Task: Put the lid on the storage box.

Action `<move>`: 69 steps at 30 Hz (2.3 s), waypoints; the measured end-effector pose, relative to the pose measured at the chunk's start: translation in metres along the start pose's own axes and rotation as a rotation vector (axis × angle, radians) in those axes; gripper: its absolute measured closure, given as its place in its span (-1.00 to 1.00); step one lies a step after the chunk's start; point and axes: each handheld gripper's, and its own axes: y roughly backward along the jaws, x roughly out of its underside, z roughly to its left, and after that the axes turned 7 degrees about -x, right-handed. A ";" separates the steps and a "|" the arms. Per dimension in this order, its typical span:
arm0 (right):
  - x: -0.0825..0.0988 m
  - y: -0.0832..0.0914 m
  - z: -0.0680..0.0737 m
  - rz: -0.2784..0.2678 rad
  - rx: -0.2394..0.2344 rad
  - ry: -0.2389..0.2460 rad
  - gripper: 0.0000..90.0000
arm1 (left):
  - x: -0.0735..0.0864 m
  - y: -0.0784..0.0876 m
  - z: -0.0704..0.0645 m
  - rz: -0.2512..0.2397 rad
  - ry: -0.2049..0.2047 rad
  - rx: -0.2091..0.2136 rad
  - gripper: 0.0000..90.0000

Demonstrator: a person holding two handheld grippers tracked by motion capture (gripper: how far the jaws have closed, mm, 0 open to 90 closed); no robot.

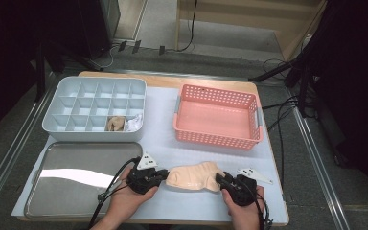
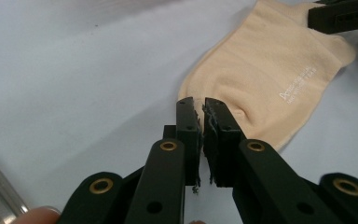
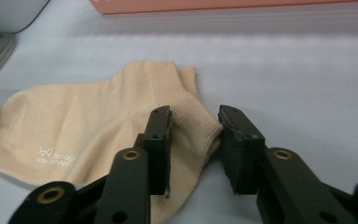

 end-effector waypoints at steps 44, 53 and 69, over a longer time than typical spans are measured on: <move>-0.029 0.023 0.049 -0.107 -0.127 0.058 0.88 | -0.014 -0.003 -0.028 -0.019 0.013 0.074 1.00; -0.029 0.025 0.048 -0.118 -0.182 0.037 0.88 | -0.034 -0.047 -0.067 0.102 -0.001 0.084 1.00; -0.027 0.010 0.072 -0.093 -0.226 0.070 0.88 | -0.016 0.009 -0.014 -0.008 0.027 0.029 0.87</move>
